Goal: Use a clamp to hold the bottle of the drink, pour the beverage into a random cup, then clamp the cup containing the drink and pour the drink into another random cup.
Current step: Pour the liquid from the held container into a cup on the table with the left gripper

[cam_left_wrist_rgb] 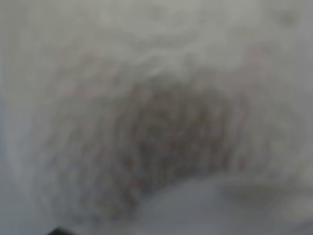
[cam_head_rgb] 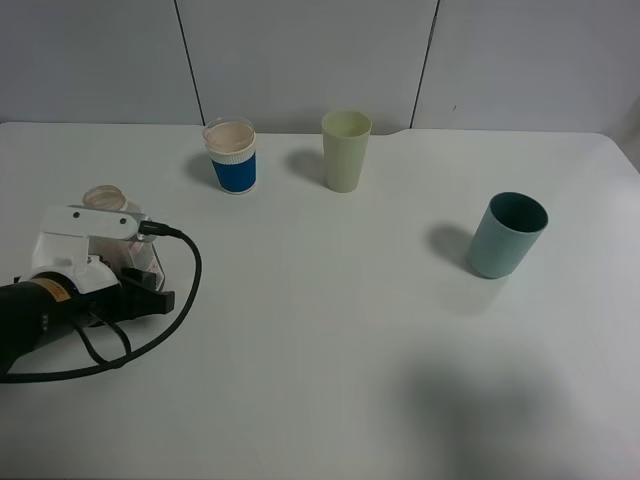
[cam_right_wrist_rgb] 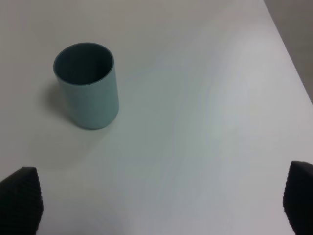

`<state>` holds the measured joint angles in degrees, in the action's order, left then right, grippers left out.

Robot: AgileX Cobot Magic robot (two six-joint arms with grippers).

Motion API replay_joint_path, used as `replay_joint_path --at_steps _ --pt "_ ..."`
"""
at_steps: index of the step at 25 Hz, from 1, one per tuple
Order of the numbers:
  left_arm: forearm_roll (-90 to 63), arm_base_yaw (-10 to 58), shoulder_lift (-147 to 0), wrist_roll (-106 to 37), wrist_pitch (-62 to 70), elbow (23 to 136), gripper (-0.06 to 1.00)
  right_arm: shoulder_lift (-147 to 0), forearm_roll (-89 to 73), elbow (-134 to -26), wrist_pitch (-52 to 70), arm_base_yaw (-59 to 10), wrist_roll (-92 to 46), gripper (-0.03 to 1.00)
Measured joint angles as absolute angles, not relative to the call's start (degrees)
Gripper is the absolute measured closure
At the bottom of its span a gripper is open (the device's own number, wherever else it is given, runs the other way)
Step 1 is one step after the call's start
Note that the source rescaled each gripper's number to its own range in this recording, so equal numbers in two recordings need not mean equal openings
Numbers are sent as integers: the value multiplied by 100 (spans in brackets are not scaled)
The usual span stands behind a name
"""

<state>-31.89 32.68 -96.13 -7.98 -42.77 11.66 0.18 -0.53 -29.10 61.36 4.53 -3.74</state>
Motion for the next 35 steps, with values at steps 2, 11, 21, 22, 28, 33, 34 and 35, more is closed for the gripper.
replay_joint_path --at_steps 2,11,21,22,28,33,34,35 --pt "-3336 3268 -9605 -1069 -4033 1379 94 18 -53 -2910 6136 453 -374 0" --pt "-4997 3268 -9201 -3817 -2839 2673 94 18 -53 -2910 6136 453 -374 0" --pt "-8551 3325 -9152 -8613 -3400 3987 94 18 -53 -2910 6136 453 -374 0" --pt "-8551 3325 -9152 -8613 -3400 3987 94 18 -53 -2910 6136 453 -374 0" --pt "-9517 3435 -9152 -10699 -4135 4884 94 18 -53 -2910 6136 453 -374 0" --pt "-9869 3435 -9270 -11738 -4465 5540 94 18 -53 -2910 6136 453 -374 0" --pt "-9914 3435 -9354 -11935 -4548 5648 94 18 -53 -2910 6136 453 -374 0" --pt "-9949 3435 -9465 -12136 -4640 5736 94 18 -53 -2910 6136 453 -374 0"
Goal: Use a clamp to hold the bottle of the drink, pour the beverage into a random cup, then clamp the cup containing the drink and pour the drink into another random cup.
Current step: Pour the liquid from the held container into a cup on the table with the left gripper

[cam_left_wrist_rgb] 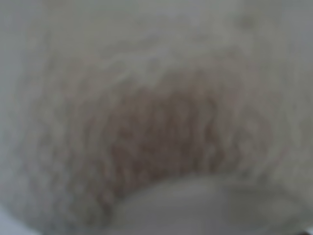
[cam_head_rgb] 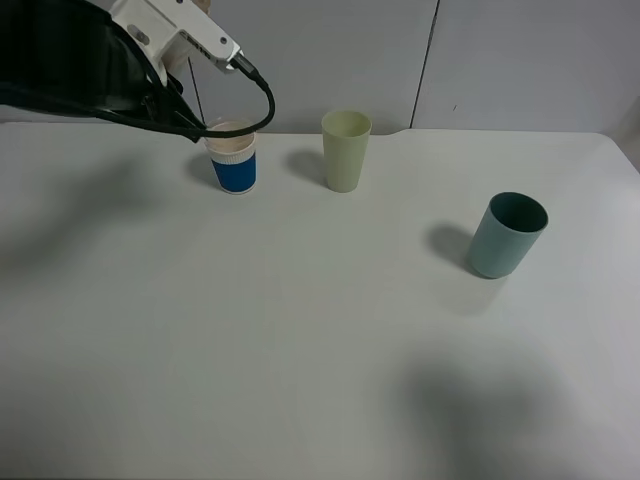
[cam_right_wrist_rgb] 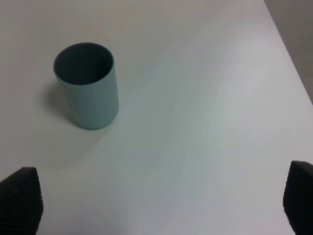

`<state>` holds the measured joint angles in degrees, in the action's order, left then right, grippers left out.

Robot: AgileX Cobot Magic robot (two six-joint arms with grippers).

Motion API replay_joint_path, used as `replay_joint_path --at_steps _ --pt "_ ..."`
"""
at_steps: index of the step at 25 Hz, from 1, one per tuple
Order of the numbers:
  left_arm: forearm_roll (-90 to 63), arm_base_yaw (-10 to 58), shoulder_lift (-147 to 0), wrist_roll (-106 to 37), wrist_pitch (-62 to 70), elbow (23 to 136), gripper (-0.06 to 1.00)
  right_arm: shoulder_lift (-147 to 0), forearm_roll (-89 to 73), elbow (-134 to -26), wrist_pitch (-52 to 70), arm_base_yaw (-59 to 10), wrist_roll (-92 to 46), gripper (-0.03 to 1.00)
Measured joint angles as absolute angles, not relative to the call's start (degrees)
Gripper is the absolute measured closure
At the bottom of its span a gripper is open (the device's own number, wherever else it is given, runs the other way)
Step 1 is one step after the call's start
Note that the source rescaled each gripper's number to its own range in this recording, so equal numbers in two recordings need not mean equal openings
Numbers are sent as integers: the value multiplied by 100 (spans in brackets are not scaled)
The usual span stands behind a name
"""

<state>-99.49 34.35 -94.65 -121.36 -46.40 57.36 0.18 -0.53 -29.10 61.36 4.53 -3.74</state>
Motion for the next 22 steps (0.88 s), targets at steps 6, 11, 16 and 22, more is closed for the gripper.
replay_joint_path --at_steps 6,11,16,22 --pt "-9990 3435 -10089 -12958 -4911 6381 94 18 -53 -2910 6136 453 -374 0" --pt "-10002 3435 -10472 -13224 -4949 6765 94 18 -53 -2910 6136 453 -374 0" --pt "-10028 3435 -10861 -13436 -4949 7162 94 18 -53 -2910 6136 453 -374 0" --pt "-10028 3435 -11273 -13619 -4949 7594 94 18 -53 -2910 6136 453 -374 0"
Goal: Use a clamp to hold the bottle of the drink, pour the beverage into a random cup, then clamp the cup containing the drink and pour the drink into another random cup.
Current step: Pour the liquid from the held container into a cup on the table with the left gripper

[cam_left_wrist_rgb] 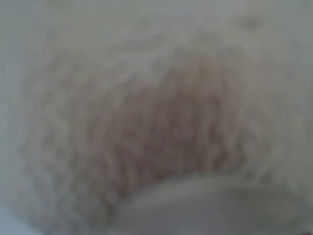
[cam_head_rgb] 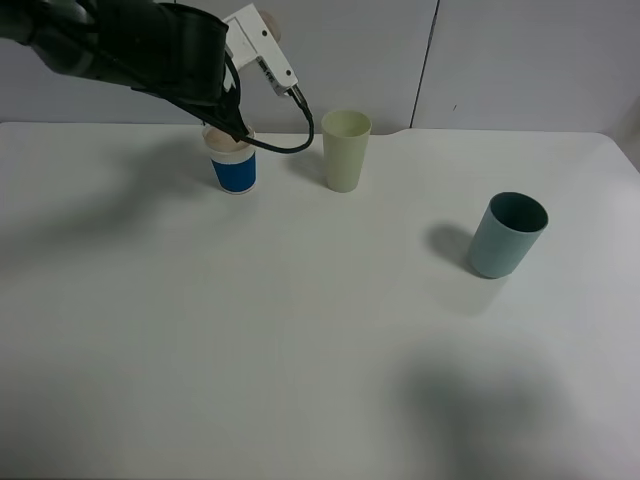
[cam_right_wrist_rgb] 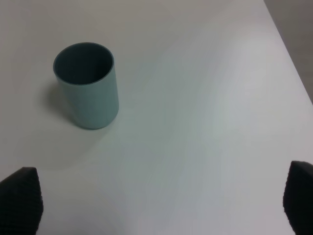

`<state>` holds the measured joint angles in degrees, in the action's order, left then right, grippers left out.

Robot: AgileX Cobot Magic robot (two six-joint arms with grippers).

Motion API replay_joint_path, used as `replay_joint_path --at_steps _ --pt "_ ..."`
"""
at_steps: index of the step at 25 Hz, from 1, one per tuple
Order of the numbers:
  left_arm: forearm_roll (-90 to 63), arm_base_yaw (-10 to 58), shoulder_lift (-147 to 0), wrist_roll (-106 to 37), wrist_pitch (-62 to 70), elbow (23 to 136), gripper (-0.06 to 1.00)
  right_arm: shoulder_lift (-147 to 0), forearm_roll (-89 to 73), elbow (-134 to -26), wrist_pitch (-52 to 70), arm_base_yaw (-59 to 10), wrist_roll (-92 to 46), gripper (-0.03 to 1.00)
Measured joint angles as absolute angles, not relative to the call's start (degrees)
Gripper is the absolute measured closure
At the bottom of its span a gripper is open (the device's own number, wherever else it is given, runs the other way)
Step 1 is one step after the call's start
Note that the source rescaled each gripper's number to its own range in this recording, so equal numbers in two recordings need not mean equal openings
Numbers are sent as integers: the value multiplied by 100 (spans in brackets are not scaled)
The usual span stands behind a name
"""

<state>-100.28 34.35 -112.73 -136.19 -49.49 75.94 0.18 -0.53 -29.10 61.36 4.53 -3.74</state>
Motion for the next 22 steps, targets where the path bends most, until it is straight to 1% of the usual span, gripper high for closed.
replay_joint_path --at_steps 10,18,22 --pt "-10005 3435 -11810 -13803 -4934 8189 94 18 -53 -2910 6136 453 -374 0" --pt "-9985 3440 -12414 -14219 -4939 9180 94 18 -53 -2910 6136 453 -374 0" --pt "-9948 3446 -12620 -14371 -4939 9394 94 18 -53 -2910 6136 453 -374 0"
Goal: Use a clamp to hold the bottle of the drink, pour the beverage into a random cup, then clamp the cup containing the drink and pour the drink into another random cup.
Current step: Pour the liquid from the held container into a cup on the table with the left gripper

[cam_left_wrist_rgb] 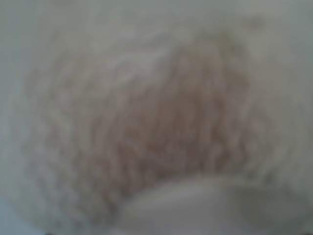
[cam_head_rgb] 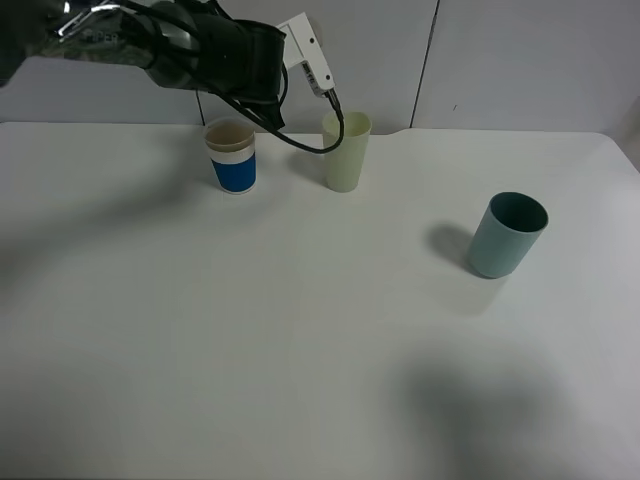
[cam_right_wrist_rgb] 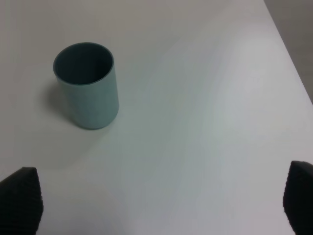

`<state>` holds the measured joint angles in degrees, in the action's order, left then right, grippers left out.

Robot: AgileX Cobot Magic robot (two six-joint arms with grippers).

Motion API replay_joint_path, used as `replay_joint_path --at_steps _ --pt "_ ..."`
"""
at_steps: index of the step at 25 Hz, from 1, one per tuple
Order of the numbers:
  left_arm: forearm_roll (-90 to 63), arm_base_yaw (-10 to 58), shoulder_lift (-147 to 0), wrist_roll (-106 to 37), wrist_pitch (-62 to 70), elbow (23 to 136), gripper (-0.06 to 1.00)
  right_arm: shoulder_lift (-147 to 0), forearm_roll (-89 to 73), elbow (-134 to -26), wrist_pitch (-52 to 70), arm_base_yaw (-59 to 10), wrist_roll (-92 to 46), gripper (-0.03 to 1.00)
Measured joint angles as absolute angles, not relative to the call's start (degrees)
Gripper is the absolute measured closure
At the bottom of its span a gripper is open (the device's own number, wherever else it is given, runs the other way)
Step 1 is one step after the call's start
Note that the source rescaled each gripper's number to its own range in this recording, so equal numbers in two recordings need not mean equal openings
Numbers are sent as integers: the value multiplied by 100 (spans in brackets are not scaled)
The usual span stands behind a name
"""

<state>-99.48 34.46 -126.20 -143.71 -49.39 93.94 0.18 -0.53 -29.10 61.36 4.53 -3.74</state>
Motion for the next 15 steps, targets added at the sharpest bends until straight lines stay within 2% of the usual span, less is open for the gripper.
replay_joint_path --at_steps 5,15 --pt "-9851 3464 -12979 -14507 -4950 9779 94 18 -53 -2910 6136 453 -374 0" --pt "-9321 3559 -13347 -14629 -4957 9824 94 18 -53 -2910 6136 453 -374 0"
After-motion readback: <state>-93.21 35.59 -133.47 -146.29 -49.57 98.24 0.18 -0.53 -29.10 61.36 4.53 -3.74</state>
